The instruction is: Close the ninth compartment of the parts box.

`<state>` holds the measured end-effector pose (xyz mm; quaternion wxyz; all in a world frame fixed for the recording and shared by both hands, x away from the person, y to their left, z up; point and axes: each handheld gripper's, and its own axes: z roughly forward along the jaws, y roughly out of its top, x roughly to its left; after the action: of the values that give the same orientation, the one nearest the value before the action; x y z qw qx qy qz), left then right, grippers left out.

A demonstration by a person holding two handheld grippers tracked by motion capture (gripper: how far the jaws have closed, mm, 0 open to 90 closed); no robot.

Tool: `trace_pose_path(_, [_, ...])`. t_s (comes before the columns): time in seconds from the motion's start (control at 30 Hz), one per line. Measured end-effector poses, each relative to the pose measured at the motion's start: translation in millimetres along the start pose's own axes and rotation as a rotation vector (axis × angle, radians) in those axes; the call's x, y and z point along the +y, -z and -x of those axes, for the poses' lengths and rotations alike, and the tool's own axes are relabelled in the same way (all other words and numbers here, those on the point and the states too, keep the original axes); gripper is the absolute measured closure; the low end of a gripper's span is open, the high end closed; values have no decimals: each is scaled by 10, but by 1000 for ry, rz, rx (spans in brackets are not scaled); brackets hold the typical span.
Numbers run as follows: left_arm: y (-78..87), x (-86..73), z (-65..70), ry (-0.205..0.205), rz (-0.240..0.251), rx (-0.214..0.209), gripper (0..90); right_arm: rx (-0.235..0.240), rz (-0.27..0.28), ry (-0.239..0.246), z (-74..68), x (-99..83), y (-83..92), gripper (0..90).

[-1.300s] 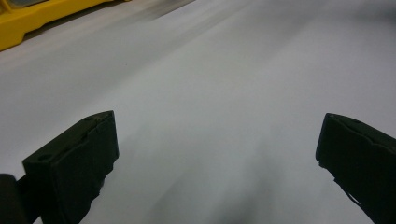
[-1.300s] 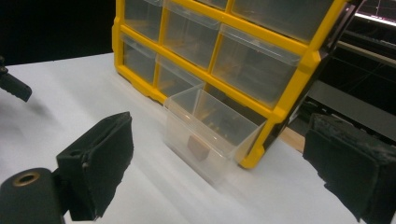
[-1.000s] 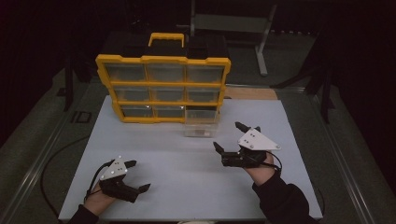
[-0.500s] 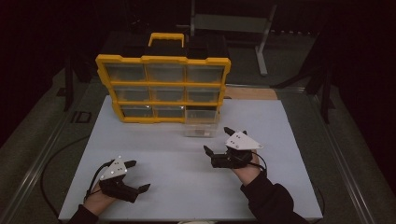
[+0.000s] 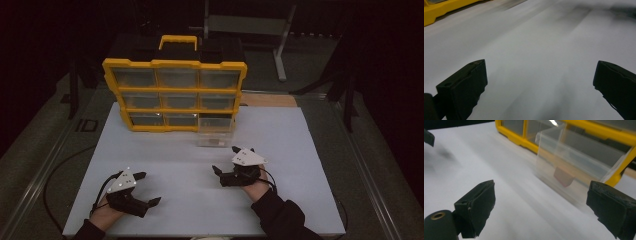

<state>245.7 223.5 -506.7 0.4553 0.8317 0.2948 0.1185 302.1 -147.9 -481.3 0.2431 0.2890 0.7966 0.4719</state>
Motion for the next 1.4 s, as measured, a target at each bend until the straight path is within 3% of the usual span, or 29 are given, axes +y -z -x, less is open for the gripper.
trace_pose_path(0.1, [1, -2, -2, 3, 1, 1, 0, -25, -20, -3, -41, -39, -56, 86])
trace_pose_path(0.17, [2, 0, -2, 3, 2, -2, 0, -56, -43, 20, -67, -56, -95, 85])
trace_pose_path(0.3, [-1, -2, -3, 3, 1, -2, 0, -38, -60, 5, -78, -96, -141, 86])
trace_pose_path(0.6, [3, -2, -3, 4, 3, -1, 1, -46, -87, -18, -74, -138, -203, 95])
trace_pose_path(0.63, [4, -2, -3, 3, 3, -1, 0, -53, -83, -24, -69, -142, -206, 136])
trace_pose_path(0.8, [3, -2, -2, 3, 2, -3, 0, -69, -78, -46, -57, -143, -205, 179])
trace_pose_path(0.87, [1, -2, -2, 2, 0, -2, 1, -69, -80, -50, -54, -144, -197, 273])
trace_pose_path(0.93, [1, -4, -3, 2, 0, -3, 0, -74, -73, -54, -53, -142, -196, 279])
trace_pose_path(1.0, [2, -7, -8, 4, -1, 0, 0, -84, -71, -58, -47, -132, -190, 356])
trace_pose_path(1.4, [3, -4, -3, 1, 0, 0, 0, -131, -123, -62, -25, -141, -219, 597])
